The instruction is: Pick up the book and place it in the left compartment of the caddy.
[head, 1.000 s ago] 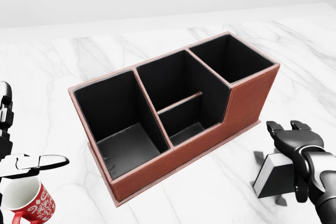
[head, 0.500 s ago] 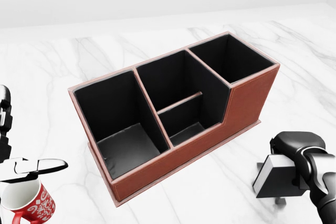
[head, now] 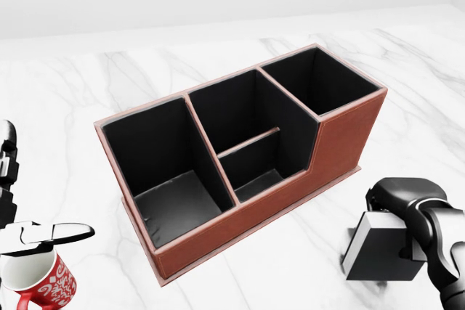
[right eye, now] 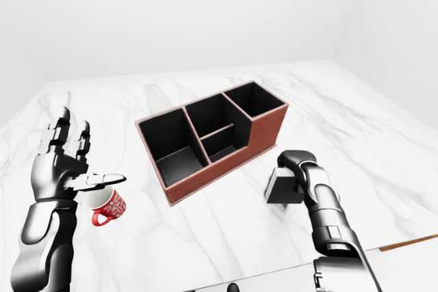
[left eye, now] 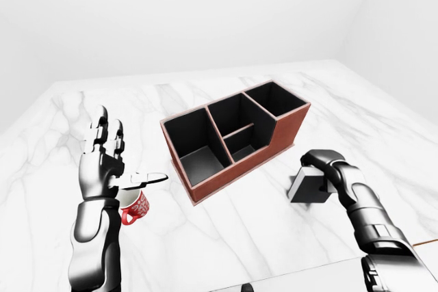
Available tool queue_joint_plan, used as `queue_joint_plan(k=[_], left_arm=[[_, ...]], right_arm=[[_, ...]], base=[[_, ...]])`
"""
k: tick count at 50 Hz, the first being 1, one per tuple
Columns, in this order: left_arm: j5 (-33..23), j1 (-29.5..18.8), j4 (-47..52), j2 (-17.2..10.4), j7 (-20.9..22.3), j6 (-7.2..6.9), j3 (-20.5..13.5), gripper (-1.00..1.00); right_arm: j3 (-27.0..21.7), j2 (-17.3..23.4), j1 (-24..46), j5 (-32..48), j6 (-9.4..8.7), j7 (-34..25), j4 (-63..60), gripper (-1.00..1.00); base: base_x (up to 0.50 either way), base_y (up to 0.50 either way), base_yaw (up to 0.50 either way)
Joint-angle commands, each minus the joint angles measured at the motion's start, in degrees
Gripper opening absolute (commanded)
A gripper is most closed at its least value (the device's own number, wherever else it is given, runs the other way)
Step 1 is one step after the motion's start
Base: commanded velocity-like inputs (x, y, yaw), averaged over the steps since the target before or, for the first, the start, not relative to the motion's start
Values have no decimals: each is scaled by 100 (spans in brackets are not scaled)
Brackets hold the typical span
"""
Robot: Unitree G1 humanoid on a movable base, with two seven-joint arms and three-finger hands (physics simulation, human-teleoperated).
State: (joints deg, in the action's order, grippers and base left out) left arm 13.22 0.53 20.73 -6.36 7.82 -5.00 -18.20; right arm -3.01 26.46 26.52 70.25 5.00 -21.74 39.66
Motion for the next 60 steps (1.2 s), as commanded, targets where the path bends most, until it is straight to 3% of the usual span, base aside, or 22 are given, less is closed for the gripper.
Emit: queue_joint_plan(k=[1, 12, 28, 40, 60], left_arm=[[2, 1, -48, 8, 19, 0, 20, 100], [19, 62, 0, 24, 51, 0, 6, 100], [134, 136, 40, 22, 100, 0, -126, 100], [218, 202, 156, 23, 149, 0, -248, 100], [393, 179, 377, -37, 202, 0, -417, 100]], right_arm=[[-324, -15, -214, -213, 0, -750, -1204, -100], [-475, -267, -374, -475, 0, -1826, -2781, -100], [-181, -932, -176, -845, 0, -1826, -4441, -100], [192, -1469, 458, -1035, 0, -1826, -4962, -100], [735, -2275, 1707, -891, 0, -1826, -4237, -100]], base=[[0, 0, 0], [0, 0, 0], [0, 0, 0], [0, 0, 0], [0, 0, 0]])
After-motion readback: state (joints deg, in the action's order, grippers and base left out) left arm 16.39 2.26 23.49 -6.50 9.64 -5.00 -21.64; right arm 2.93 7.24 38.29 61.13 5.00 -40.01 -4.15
